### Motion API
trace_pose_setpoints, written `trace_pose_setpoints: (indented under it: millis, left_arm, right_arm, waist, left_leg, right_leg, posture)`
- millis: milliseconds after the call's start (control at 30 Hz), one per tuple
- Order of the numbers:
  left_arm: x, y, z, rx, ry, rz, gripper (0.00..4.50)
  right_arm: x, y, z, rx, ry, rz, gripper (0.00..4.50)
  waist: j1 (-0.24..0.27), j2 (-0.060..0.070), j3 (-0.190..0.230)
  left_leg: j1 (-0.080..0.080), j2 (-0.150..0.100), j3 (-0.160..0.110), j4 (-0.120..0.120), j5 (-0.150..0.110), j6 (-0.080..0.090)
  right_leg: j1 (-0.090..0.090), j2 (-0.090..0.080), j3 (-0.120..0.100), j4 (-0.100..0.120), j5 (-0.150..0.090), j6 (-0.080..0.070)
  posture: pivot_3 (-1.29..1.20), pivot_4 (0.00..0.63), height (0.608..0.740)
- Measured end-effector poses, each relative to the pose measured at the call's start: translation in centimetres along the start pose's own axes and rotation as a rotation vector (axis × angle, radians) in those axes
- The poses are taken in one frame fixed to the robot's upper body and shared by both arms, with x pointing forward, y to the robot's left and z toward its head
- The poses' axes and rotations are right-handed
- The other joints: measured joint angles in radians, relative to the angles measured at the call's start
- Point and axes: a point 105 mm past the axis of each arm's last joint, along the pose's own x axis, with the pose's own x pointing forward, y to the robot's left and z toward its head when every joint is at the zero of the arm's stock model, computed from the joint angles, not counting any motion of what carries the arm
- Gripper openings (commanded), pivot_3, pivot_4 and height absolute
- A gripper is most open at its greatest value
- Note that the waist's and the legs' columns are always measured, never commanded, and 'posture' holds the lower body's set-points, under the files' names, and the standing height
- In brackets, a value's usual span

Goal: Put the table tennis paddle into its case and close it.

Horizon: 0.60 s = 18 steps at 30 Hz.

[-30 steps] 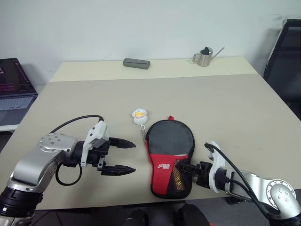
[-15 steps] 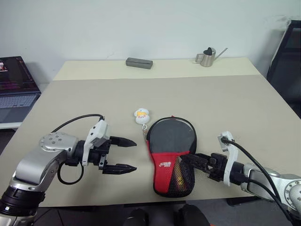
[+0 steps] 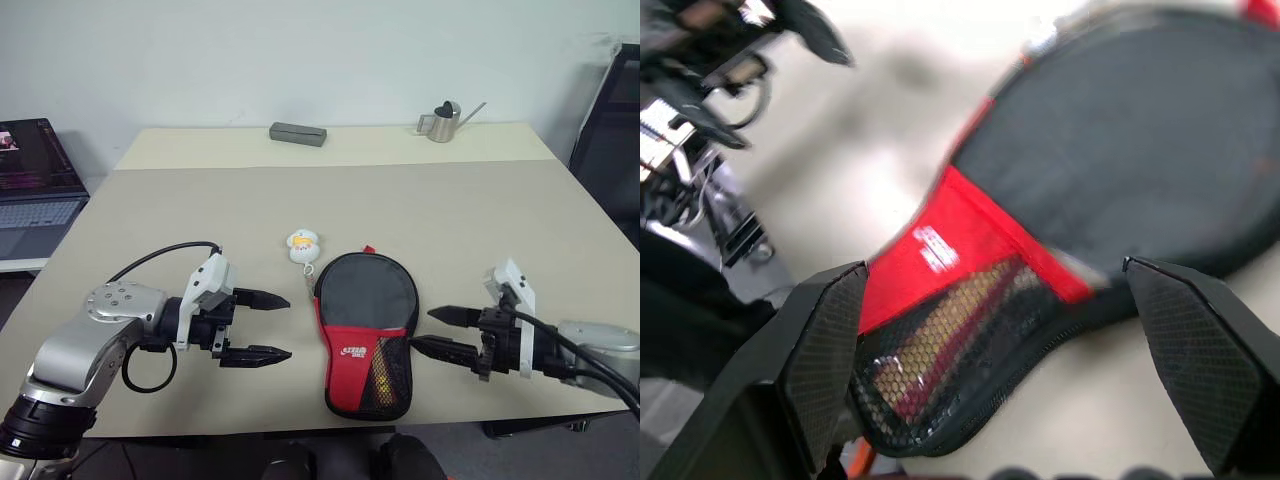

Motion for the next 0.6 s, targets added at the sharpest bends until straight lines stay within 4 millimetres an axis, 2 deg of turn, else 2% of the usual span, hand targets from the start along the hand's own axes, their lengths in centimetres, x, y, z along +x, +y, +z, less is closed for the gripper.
trace_pose_setpoints:
  millis: [100, 233, 367, 600]
  left_arm:
    - [-0.2, 1.1, 0.0, 0.004, -0.015, 0.080, 4.50]
    - [-1.3, 4.0, -0.3, -0.004, -0.040, 0.273, 4.50]
    - [-2.3, 5.2, -0.2, 0.007, -0.051, 0.388, 4.50]
    - [-4.0, 7.5, -0.9, -0.001, -0.056, 0.579, 4.50]
  right_arm:
    - [1.1, -0.2, 2.0, -0.136, -0.068, -0.009, 4.47]
    - [3.2, -0.7, 2.6, -0.235, -0.111, -0.002, 4.47]
    - [4.5, -1.7, 3.3, -0.283, -0.115, 0.004, 4.47]
    - [7.5, -2.2, 2.1, -0.259, -0.068, 0.069, 4.47]
  waist:
    - [0.005, 0.000, 0.000]
    - [0.010, -0.001, 0.000]
    - [0.014, -0.001, 0.000]
    - [0.014, -0.001, 0.000]
  left_leg:
    - [0.000, 0.000, -0.001, 0.000, 0.000, 0.000]
    - [0.000, -0.001, -0.001, 0.001, 0.000, 0.000]
    - [-0.001, -0.001, -0.001, 0.001, 0.000, -0.001]
    - [-0.001, -0.001, -0.001, 0.000, 0.000, -0.001]
  right_leg:
    - [0.001, 0.000, -0.001, 0.000, 0.000, 0.000]
    - [0.000, 0.000, -0.001, 0.000, 0.000, 0.000]
    - [-0.001, -0.001, -0.001, 0.000, 0.001, 0.000]
    - [-0.001, -0.001, 0.000, 0.000, 0.001, 0.000]
  posture:
    - [0.00, 0.150, 0.740]
    - [0.00, 0.150, 0.740]
    - [0.00, 0.150, 0.740]
    - [0.00, 0.150, 0.740]
